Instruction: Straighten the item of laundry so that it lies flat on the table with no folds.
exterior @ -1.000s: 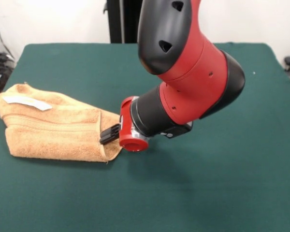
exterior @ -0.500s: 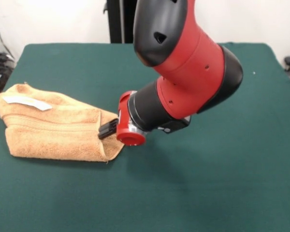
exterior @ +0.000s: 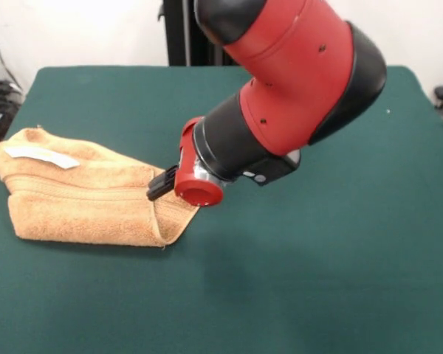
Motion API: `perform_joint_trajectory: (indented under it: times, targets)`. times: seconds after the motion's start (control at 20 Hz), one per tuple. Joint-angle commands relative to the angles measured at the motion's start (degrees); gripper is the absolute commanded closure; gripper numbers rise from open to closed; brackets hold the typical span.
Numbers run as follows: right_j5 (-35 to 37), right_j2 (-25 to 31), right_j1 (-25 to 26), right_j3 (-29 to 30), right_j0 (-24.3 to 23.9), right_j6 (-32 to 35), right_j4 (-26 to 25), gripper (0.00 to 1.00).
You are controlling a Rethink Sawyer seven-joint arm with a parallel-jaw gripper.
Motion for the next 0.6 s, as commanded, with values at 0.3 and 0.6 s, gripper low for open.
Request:
perform_joint_trajectory:
  times: [0.3,0.6]
  targets:
    - [2.09,7.35,1.95,-1.37,2.07,6.75,5.14,1.0]
    - [1.9,8.46,2.21,-1.99,1.46,3.25,5.49,1.0]
